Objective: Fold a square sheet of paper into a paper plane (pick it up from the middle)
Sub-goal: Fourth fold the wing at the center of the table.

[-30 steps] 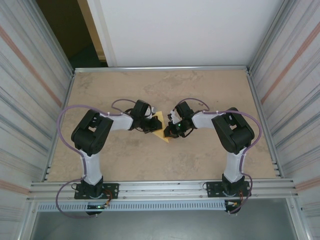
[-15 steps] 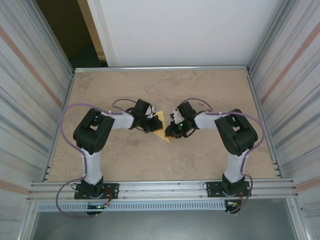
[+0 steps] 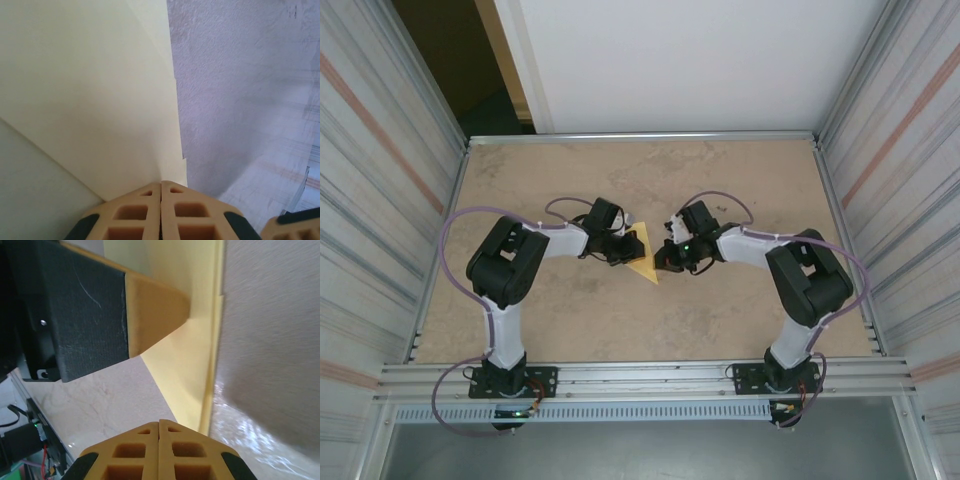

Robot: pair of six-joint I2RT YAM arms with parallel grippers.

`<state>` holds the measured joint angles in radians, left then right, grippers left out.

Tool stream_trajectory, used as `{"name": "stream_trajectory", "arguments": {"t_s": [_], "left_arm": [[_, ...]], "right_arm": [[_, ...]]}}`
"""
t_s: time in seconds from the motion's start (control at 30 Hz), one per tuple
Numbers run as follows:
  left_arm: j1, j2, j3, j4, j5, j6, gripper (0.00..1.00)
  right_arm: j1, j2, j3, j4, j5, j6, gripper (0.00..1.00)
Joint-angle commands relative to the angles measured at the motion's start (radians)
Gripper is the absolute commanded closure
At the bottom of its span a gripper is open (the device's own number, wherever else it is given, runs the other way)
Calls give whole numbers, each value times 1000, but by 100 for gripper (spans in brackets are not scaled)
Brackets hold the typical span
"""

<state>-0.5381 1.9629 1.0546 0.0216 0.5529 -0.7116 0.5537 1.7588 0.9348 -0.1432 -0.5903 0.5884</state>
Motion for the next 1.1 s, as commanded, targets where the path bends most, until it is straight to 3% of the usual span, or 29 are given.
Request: {"name": "stream_trajectory", "arguments": {"t_s": [0.0, 0.57, 0.9, 1.07], "left_arm": [[7, 31, -10, -106, -79, -10, 91], [7, 44, 17, -195, -127, -27, 93], [8, 61, 39, -245, -157, -37, 94], [7, 55, 42, -230, -139, -39, 94]], "right_arm": [[13, 48, 43, 7, -14, 10, 94], [20, 147, 57, -82, 13, -17, 95], [35, 0, -168, -105, -14, 10, 95], [28, -107, -165, -92, 3, 25, 95]]}}
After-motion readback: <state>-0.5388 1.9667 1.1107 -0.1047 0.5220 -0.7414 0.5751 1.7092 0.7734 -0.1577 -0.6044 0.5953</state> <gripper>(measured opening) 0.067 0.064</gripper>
